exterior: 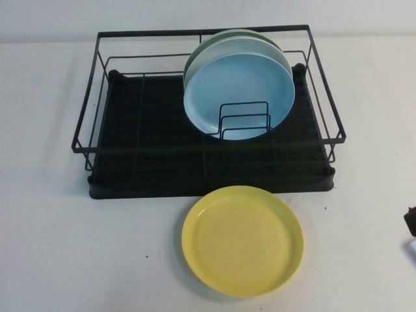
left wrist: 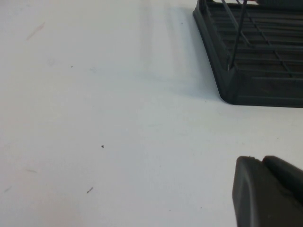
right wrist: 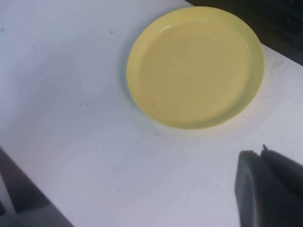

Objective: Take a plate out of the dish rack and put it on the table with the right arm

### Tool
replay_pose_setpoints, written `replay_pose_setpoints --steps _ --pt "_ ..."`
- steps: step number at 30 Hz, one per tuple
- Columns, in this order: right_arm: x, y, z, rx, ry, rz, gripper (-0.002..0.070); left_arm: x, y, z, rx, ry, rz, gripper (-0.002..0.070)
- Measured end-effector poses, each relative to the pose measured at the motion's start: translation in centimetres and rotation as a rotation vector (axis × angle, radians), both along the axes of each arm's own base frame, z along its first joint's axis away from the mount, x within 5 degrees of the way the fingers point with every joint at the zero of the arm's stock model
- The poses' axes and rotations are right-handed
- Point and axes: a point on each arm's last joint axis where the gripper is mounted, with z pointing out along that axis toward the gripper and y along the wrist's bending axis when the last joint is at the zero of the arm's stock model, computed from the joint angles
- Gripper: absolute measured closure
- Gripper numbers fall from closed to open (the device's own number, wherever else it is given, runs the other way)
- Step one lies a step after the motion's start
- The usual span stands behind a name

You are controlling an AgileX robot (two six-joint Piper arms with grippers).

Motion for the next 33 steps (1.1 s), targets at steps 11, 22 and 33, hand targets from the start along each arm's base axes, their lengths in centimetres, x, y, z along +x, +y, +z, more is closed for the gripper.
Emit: replay_pose_setpoints --steps 11,22,33 --pt "-0.4 -2.0 -6.8 0.078 -0.238 -0.26 0.0694 0.0 0.0 0.0 0.0 0.0 0.0 0.0679" --pt "-5.9 -6.2 -17.2 0.131 -0.604 -0.577 0.0694 0.0 0.0 0.0 0.0 0.0 0.0 0.0679" --pt "-6.9 -6.5 -18.0 0.182 -0.74 -0.596 0.0694 0.0 0.0 0.0 0.0 0.0 0.0 0.0679"
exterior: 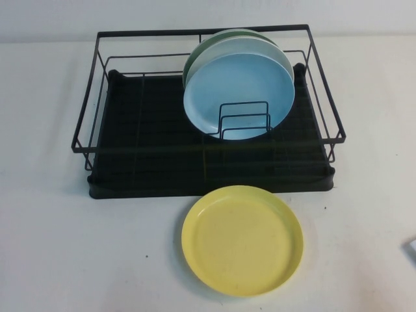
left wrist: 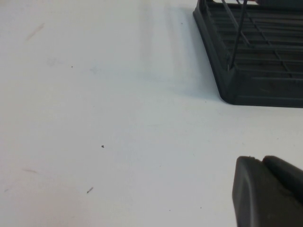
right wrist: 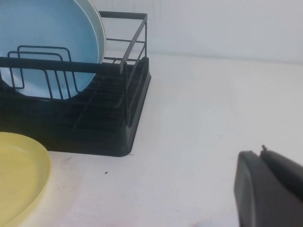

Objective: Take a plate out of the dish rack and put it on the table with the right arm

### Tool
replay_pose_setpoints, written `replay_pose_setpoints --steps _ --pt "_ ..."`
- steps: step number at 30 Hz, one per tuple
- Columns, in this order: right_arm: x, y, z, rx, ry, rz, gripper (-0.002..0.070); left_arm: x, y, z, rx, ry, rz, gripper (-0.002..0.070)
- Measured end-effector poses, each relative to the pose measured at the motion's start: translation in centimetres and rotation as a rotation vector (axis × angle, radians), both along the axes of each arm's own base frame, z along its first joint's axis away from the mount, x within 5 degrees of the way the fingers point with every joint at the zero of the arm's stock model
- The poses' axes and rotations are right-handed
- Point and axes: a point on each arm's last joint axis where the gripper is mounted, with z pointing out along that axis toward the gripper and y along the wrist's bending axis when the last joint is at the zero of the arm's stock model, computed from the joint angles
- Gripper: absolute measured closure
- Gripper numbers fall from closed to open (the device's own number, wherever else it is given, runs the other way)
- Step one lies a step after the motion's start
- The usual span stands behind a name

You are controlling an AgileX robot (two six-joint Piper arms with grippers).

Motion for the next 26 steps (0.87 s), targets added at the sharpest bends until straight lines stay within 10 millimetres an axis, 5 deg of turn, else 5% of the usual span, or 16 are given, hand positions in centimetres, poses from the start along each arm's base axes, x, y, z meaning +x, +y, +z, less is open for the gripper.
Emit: replay_pose_setpoints --steps 26 --pt "-0.3 -0.1 -1.8 0.031 0.206 -0.017 0.0694 0.0 0.0 0.0 0.0 0.0 0.0 0.0679"
